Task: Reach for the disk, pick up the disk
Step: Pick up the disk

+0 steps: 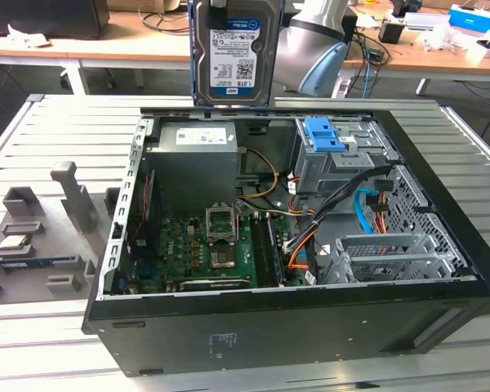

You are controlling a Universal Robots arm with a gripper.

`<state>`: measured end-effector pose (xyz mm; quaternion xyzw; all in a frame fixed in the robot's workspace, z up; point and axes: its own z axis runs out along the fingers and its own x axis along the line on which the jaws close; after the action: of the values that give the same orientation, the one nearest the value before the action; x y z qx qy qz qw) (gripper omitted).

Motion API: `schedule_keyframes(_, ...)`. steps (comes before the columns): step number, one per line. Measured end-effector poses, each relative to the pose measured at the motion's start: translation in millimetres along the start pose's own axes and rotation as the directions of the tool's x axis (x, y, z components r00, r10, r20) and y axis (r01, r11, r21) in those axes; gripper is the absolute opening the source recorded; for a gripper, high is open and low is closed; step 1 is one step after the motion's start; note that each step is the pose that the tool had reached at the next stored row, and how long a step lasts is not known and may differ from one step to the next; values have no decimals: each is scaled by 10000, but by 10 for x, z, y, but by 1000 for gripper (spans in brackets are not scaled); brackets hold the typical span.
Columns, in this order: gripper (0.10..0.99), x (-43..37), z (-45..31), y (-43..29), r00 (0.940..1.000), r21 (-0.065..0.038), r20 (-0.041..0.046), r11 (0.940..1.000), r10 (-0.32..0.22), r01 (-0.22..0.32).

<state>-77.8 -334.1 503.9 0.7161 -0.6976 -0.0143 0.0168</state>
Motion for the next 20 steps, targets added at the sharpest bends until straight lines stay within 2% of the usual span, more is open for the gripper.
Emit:
schedule_keyframes(8, 369, 2, 26, -140, 10000, 1, 0, 10000, -1, 1)
schedule_keyframes(15, 369, 7, 91, -421, 10000, 0, 0, 10000, 0, 0)
schedule_keyframes(18, 369, 9, 109, -464, 10000, 1, 1, 10000, 0, 0)
schedule_keyframes(20, 369, 9, 109, -468, 10000, 0, 0, 10000, 2, -2)
